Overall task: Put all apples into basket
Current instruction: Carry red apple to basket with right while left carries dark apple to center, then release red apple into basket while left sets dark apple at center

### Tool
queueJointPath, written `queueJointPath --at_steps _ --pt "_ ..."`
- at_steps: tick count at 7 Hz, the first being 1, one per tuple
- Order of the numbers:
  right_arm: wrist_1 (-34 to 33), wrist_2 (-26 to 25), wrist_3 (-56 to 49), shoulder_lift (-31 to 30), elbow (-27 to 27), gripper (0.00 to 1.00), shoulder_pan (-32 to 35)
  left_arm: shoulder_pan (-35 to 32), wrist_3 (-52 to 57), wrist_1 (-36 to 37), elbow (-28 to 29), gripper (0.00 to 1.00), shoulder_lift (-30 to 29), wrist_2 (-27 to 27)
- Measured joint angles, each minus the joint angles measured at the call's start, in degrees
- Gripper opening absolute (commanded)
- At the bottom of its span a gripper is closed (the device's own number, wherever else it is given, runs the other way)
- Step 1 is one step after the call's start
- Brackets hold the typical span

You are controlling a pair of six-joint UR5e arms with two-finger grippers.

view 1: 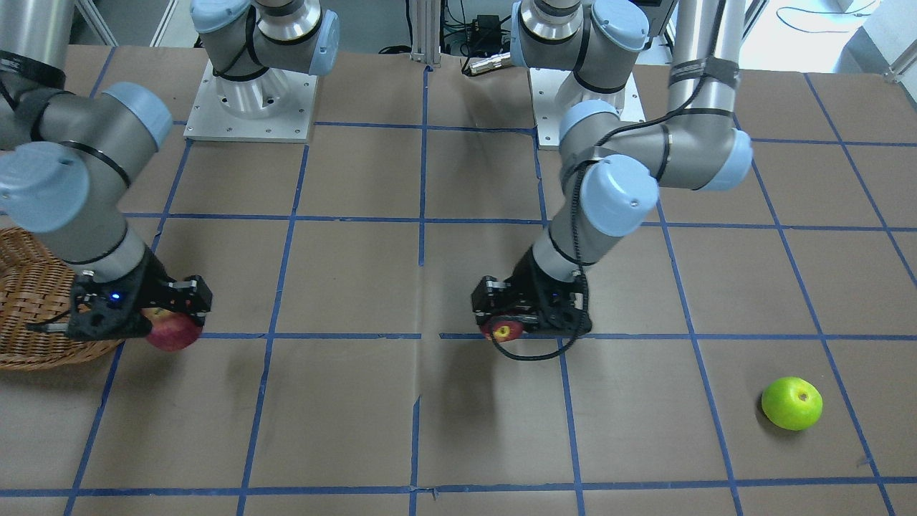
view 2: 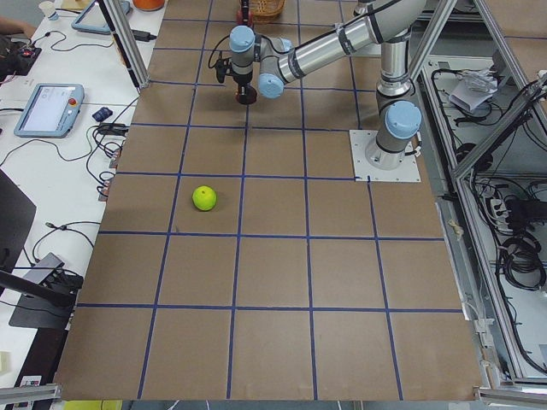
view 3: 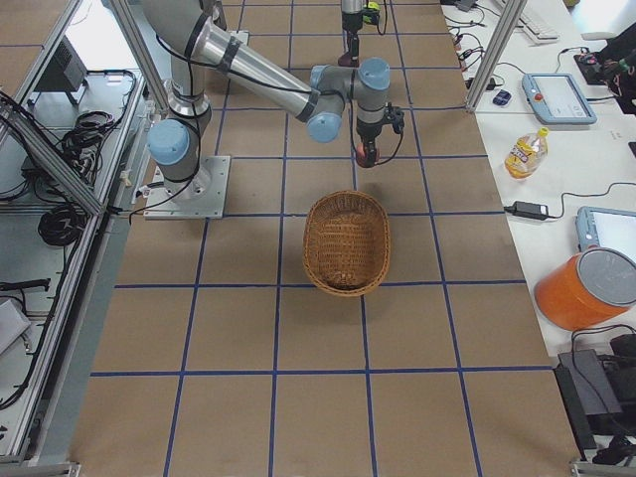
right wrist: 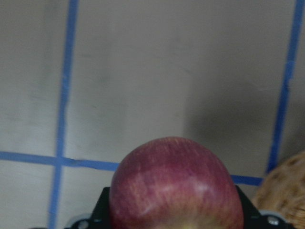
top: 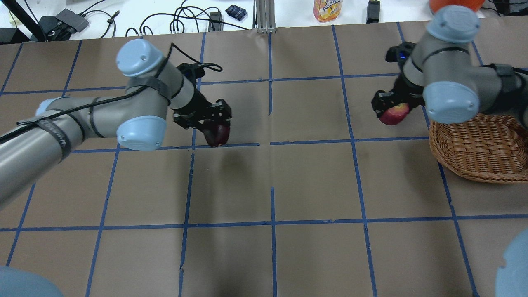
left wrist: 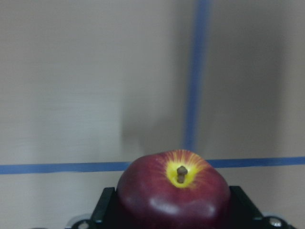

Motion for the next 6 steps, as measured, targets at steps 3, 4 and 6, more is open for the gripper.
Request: queueJointPath --at_steps 3,4,6 --pt "-5.2 2.4 -24.8 -2.5 4.6 0.30 -16.8 -7.4 -8.0 7.0 1.4 0.95 -5.7 -1.4" --pt "-5.6 3.7 -30.2 -2.2 4.5 0.29 -21.3 -8.1 -8.6 8.9 1.3 0.98 -6.7 -1.4" --pt "-10.2 6.5 -39.5 0.9 3.8 0.31 -28.7 -8.1 -9.2 12.9 1.1 1.00 -7.2 -1.3"
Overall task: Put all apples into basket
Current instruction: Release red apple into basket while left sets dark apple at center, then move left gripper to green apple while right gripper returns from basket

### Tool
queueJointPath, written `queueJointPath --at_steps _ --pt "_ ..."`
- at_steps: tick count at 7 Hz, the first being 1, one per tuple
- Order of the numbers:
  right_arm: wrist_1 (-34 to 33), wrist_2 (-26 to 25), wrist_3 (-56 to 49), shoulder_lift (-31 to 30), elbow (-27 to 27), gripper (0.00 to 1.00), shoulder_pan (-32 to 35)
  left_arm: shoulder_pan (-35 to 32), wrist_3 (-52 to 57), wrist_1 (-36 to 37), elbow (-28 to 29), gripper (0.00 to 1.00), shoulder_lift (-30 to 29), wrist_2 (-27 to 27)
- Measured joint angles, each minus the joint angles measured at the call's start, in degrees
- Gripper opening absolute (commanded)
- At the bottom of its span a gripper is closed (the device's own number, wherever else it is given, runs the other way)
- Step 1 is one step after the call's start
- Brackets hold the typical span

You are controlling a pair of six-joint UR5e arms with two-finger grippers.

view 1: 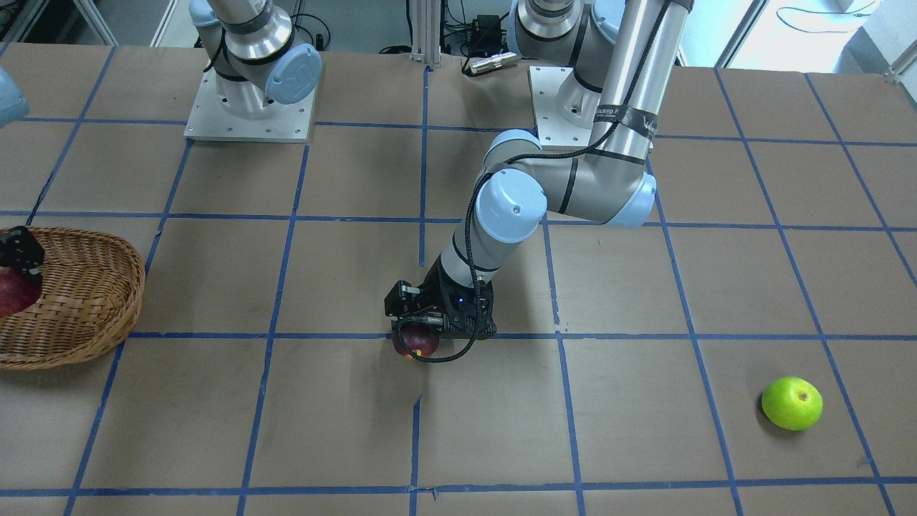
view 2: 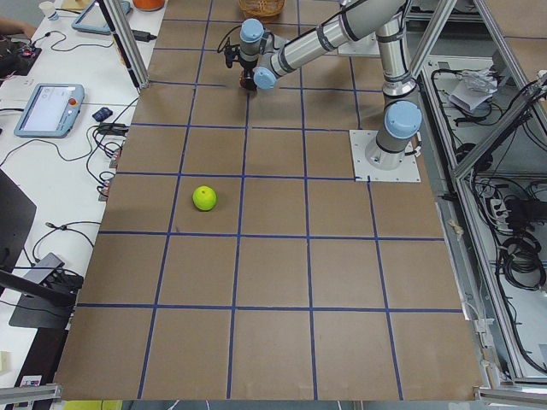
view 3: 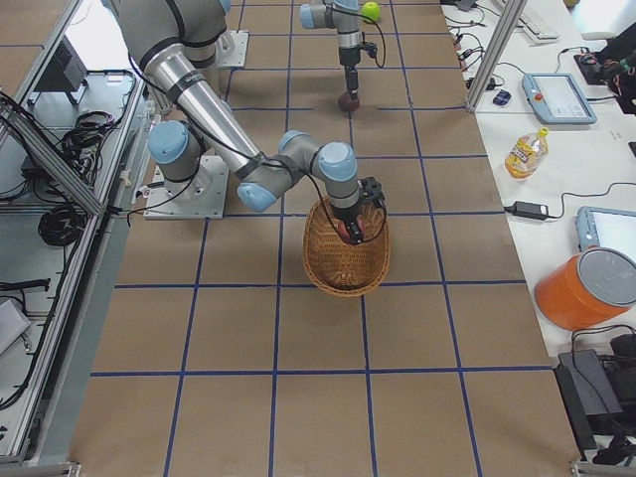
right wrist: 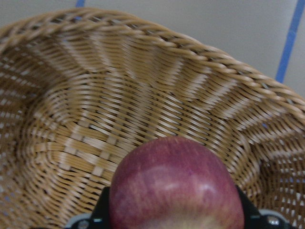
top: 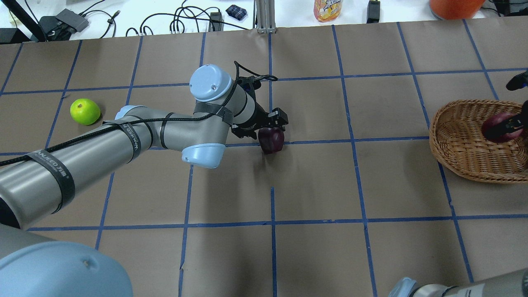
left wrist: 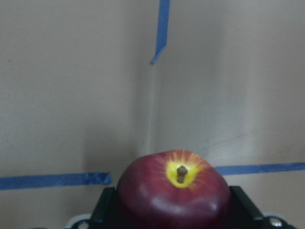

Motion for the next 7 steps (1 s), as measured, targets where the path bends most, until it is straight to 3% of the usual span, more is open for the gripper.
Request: queueJointPath --at_steps 1,2,5,6,7 --pt "-2.6 1.5 -2.4 3.0 -0.8 0.57 -2.7 1.4 0.6 0.2 0.2 1.00 0.6 -0.1" --pt "-3.8 3.1 -3.7 5.0 -1.8 1.00 -4.1 4.0 2.0 -0.6 0.3 1.00 1.6 -0.4" --pt "-2.0 4.1 -4.1 4.8 -1.6 1.00 -4.8 16.7 18.2 -14.7 1.6 1.00 7.0 0.1" --pt "0.6 4.1 -4.1 3.0 -1.3 1.00 -4.4 22.6 27.9 -20.0 2.3 1.00 8.6 3.9" --pt "4.5 4.0 -3.8 0.1 -1.2 1.00 -2.5 28.9 38.0 -22.9 3.6 1.00 8.9 11.4"
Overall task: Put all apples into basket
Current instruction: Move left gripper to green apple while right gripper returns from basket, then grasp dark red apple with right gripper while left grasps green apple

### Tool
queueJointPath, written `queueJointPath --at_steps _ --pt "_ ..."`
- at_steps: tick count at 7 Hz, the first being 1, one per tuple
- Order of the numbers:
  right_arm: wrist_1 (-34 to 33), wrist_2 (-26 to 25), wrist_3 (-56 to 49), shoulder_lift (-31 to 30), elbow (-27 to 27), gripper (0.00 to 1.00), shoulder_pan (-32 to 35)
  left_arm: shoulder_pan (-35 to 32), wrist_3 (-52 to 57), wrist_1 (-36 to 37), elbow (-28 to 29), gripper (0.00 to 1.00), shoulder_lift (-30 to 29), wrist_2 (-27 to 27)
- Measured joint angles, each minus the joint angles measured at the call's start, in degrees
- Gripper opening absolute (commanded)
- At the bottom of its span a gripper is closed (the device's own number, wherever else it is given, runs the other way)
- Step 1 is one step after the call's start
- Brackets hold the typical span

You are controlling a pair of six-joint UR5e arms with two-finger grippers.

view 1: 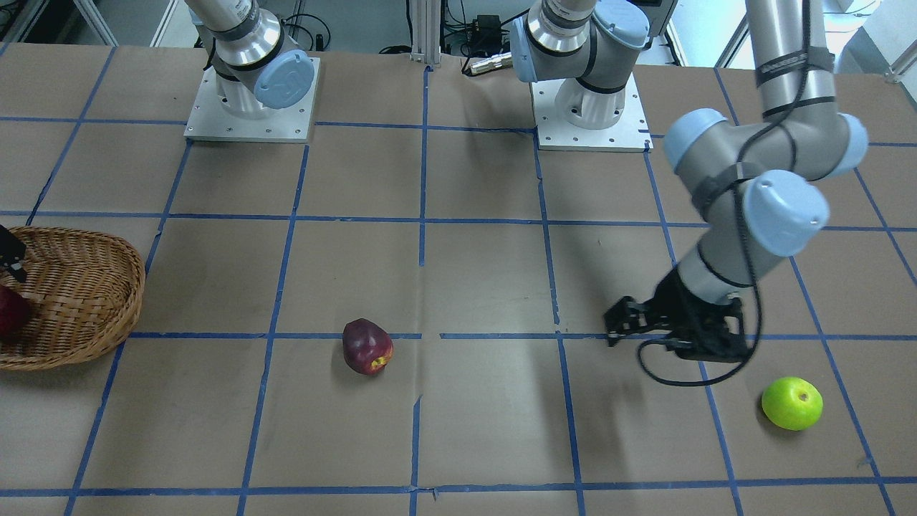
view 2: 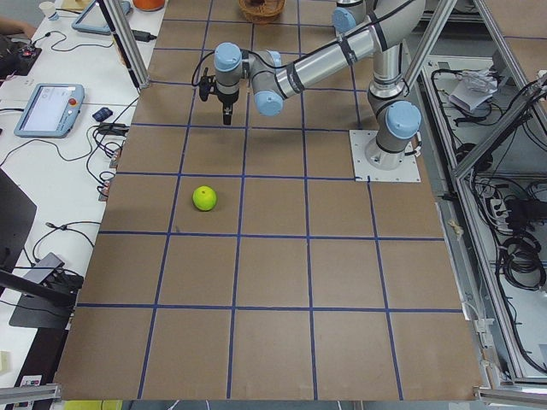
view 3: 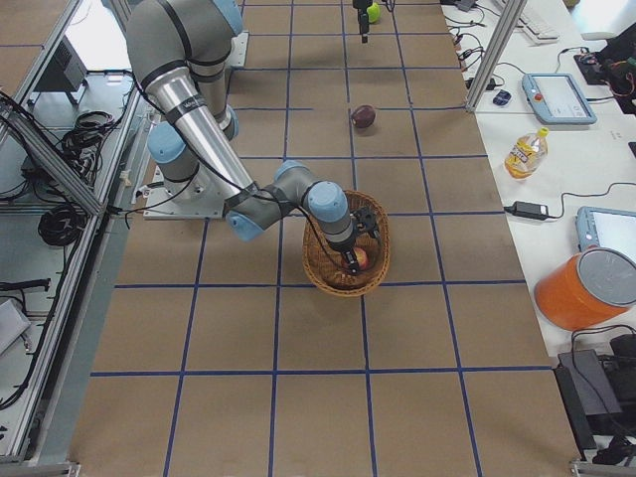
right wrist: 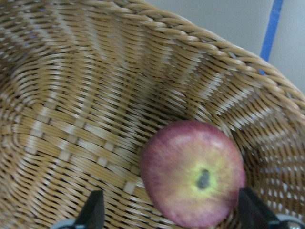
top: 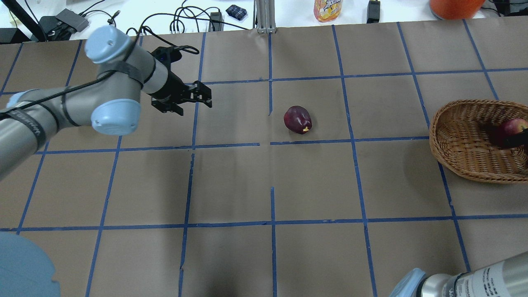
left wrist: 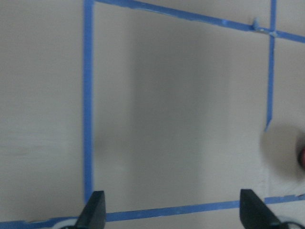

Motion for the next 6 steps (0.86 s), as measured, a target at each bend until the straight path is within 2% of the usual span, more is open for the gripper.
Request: queueJointPath --at_steps 1,2,3,6 --pt "3.7 -0.4 1.1 -3.1 0.0 1.00 4.3 5.5 8.1 -2.3 2.6 1.00 -0.7 6.4" --pt "6.0 -0.8 4.6 -5.4 0.0 1.00 10.1 8.9 14.5 -4.6 6.4 1.00 -2.2 9.4" --pt "6.9 -1.4 12.1 -6.4 -0.1 1.00 16.8 10.5 18.8 -5.7 10.1 1.00 -4.6 10.5" --pt "6.3 -2.7 46.6 -4.3 -1.5 1.00 37.7 12.4 22.6 -6.2 18.8 1.00 -13.7 10.8"
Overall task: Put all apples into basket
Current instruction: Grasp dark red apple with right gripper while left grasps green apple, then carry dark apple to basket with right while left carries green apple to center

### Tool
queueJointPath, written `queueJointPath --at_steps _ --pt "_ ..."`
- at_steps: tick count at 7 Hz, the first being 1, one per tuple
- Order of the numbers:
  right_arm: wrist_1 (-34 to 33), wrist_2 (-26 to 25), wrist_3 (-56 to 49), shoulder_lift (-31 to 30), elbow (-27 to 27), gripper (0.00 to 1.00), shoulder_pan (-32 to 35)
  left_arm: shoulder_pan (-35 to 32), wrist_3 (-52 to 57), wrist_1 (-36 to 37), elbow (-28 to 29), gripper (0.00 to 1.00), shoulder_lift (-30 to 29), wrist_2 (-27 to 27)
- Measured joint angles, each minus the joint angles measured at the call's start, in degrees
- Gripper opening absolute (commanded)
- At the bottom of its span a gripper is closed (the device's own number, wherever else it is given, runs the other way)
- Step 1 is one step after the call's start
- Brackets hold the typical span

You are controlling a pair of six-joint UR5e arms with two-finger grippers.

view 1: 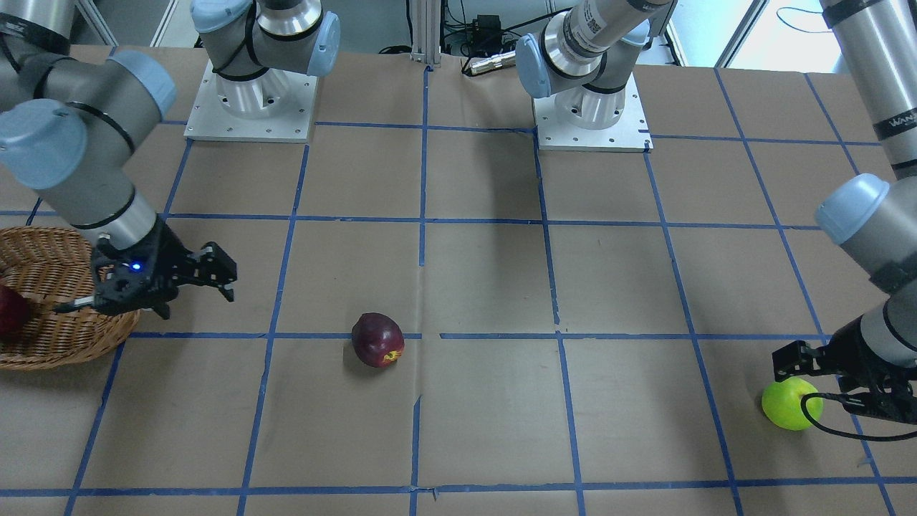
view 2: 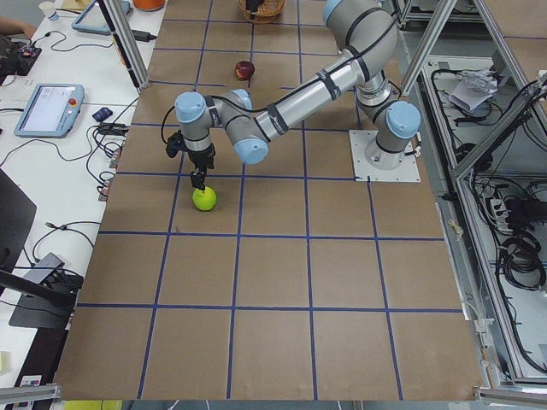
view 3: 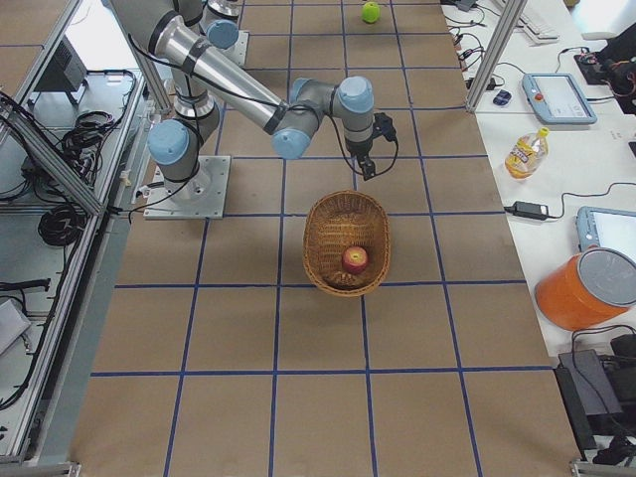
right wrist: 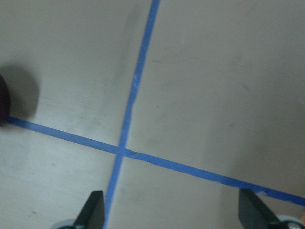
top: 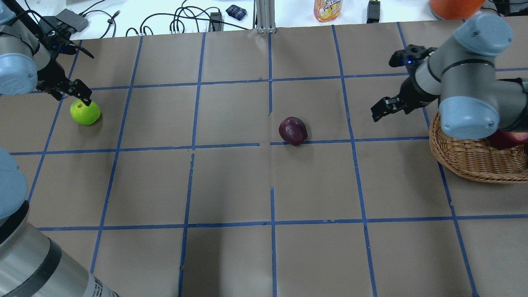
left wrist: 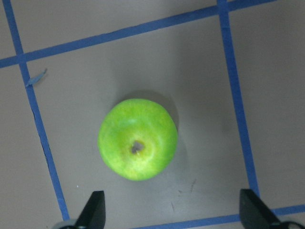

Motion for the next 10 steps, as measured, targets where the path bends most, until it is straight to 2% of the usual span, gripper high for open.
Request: queueJointPath --at_steps 2,4,6,7,8,9,10 --pt "-3.5 0.6 14.5 4.1 -2.9 1.00 9.9 1.9 0.5 0.0 1.3 1.00 -3.4 -0.5" --pt "-5.1 0.9 18.1 9.3 -6.6 1.00 16.4 2.3 0.3 0.1 1.4 1.00 -5.6 -2.6" --pt "-6.0 1.1 18.2 13.1 -7.9 1.00 19.4 2.4 0.1 1.1 1.5 1.00 -6.9 -3.8" --pt "-7.6 1.7 18.3 15.0 -8.1 1.00 20.7 2.4 0.0 2.9 1.4 0.91 -7.4 -4.4" --pt "-9.0 2.8 18.3 16.6 -8.2 0.97 21.7 2.4 -0.1 3.9 1.4 0.58 -7.9 -5.1" --pt "-9.8 3.2 18.2 17.4 -8.1 0.72 22.1 2.6 -0.3 4.3 1.4 0.38 -8.0 -5.8" --pt "-10.3 3.1 18.0 17.8 -8.0 0.50 22.3 2.5 -0.5 4.0 1.5 0.38 -7.8 -6.5"
